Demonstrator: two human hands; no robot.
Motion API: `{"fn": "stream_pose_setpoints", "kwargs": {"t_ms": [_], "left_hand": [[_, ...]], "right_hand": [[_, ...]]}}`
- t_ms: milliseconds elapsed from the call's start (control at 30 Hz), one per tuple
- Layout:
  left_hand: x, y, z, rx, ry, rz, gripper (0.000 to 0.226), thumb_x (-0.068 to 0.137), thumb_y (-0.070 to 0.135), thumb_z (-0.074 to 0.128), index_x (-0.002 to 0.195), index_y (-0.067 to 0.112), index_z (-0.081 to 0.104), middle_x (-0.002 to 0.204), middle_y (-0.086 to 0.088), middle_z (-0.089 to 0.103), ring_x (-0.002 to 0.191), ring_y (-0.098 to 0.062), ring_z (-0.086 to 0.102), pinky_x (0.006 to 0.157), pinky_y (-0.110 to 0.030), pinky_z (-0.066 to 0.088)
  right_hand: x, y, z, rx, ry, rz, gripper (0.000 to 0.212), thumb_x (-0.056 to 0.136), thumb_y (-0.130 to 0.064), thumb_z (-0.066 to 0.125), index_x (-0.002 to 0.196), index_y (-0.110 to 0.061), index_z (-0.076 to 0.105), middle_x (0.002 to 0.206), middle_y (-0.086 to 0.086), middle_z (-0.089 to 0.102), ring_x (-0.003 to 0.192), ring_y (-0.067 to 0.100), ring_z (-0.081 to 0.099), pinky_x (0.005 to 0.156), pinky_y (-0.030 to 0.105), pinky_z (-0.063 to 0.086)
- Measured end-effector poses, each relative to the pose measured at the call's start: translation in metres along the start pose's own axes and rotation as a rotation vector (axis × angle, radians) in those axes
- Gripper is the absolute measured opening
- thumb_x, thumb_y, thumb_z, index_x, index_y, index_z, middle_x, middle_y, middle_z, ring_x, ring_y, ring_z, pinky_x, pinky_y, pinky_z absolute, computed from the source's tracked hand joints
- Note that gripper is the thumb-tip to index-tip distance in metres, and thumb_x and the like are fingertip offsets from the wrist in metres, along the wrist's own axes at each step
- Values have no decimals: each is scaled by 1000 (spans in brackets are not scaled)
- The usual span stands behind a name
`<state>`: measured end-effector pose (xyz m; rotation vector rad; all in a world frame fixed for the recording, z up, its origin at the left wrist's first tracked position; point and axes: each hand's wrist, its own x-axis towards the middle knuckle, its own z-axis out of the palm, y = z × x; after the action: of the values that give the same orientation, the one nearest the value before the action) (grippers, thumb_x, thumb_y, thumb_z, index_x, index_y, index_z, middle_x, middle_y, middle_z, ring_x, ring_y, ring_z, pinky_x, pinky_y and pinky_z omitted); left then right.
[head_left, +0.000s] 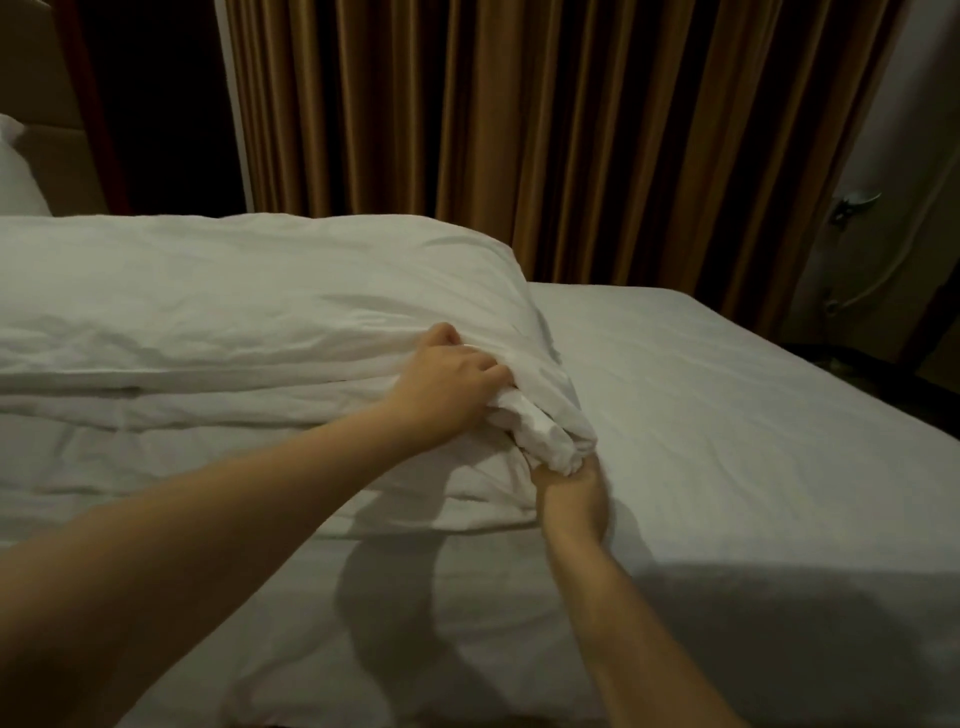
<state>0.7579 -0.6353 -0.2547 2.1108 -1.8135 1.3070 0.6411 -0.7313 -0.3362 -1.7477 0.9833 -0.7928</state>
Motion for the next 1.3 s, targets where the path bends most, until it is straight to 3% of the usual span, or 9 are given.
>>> {"fn": "stream_pose_setpoints", "kwargs": {"t_ms": [167,300,400,533,633,867,1033,1133,1300], "left_hand": [[18,-15,-17,38,-45,-162,13,76,13,67,88,13,63,69,-2,65,56,-23,60,78,-37,40],[-17,-3,2,-4,-52,-96,20,72,22,58,89,18,67,77,-2,66,69,-25,65,75,-35,27],[-48,8,27,78,113,-85,24,78,19,53,101,18,59,90,-6,61,85,-29,59,83,-40,34],[-77,44,31,-48,370,-48,25,85,26,54,110,21,50,111,-8,47,96,-28,48,93,-46,37],[-99,65,35,-107,256,65,29,86,26,49,113,17,51,111,-6,47,93,-25,48,84,-38,37],[-110,38,44,32,-17,-343,49,74,38,59,116,13,63,111,-8,66,99,-28,56,87,-40,37],[-98,24,14,-54,-9,-436,36,66,28,43,78,13,74,65,-5,67,49,-26,62,41,-24,45],[-92,30,1,-94,46,-401,32,65,31,42,68,14,70,59,-4,62,46,-25,58,38,-20,40],[-127,58,42,-71,-198,-304,28,54,21,74,81,18,69,72,-3,62,55,-24,59,47,-23,46]], "right_hand": [[19,-29,-51,-263,54,-418,16,92,-12,46,103,-17,57,89,9,59,81,33,56,65,32,39],[18,9,-38,-146,35,-130,4,94,-17,49,96,-16,46,95,13,60,82,30,54,68,33,37],[6,26,-17,12,-8,71,27,94,-38,44,108,-15,47,104,19,63,87,34,61,77,42,50],[3,16,-2,300,-85,161,41,87,-52,55,107,-17,58,99,16,67,69,26,65,56,35,55],[1,15,-6,100,-2,56,67,76,-62,57,120,-12,53,114,19,63,98,38,61,81,43,51],[7,13,-26,-352,316,-543,63,73,-21,80,123,-3,47,121,20,50,107,39,50,86,46,42],[22,-6,-35,-560,231,-796,50,84,-25,67,129,-17,47,120,17,53,101,36,51,78,41,42],[42,-38,-50,-538,210,-795,28,96,-21,47,122,-15,52,110,13,56,87,26,50,66,31,32],[45,-33,-41,-602,120,-572,12,96,-22,38,94,-14,47,95,9,55,72,25,47,59,31,32]]}}
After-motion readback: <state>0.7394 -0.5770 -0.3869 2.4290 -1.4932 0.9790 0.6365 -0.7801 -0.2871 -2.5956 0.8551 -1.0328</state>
